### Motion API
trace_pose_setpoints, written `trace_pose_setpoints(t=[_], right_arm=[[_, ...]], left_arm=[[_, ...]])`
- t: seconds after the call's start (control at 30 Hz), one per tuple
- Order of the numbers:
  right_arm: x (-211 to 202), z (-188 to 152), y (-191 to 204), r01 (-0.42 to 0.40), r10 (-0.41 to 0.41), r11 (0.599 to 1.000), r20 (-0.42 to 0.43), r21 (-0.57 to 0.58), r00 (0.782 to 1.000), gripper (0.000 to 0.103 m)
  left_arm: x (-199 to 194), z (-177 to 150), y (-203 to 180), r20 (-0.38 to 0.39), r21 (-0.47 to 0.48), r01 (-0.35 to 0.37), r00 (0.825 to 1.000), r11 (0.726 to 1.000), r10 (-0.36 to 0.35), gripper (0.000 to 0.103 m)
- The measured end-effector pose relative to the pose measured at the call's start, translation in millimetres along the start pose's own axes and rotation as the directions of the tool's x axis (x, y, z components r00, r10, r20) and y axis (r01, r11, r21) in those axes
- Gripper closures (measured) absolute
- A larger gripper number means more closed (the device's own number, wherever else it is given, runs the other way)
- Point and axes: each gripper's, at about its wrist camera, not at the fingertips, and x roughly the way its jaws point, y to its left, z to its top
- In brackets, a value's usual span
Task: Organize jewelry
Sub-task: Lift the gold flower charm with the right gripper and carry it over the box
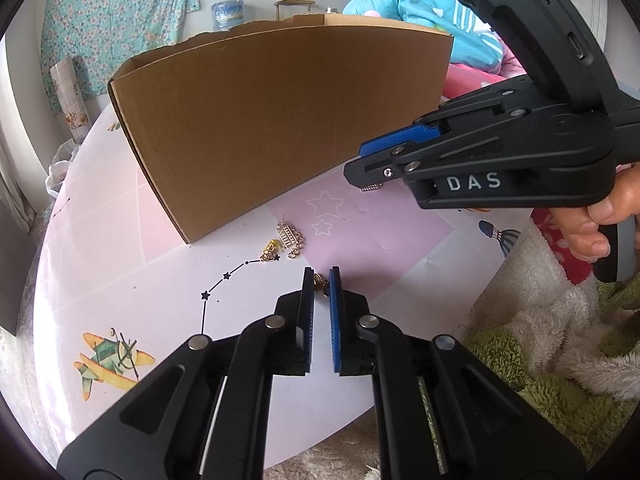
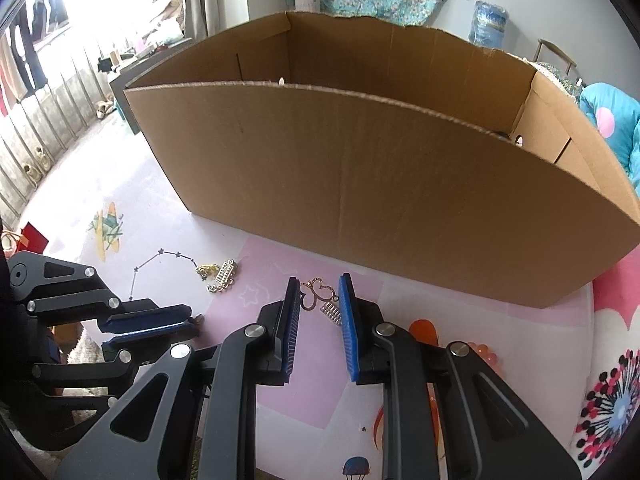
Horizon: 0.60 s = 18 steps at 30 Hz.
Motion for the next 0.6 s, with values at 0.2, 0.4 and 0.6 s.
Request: trace_pose_setpoints(t=[0.2,0.4,0.6], right_arm=[[-18.8,-9.2,-8.0,-0.007,0.007,1.000,0.037,0.009,0.999,0.083],[-30.0,-17.3,-16.2,-0.025,0.023,1.000,0.062,0.020,0.998,0.083],[-33.8,-20.5,-19.7,-0.032,0.029,0.999,0.079,0.039,0.996,0.083]], left_arm=[[-3.6,3.0,-8.3,0.007,0.011,-0.020,1.000,1.000,0.020,0.097],[-1.4,6.4,-13.6,-0.012,0.019,-0.044,0.999,0.999,0.044,0.096],[9.0,11.9,-4.1,-0.046,-0.014,-0.014,0.999,1.000,0.013,0.088]])
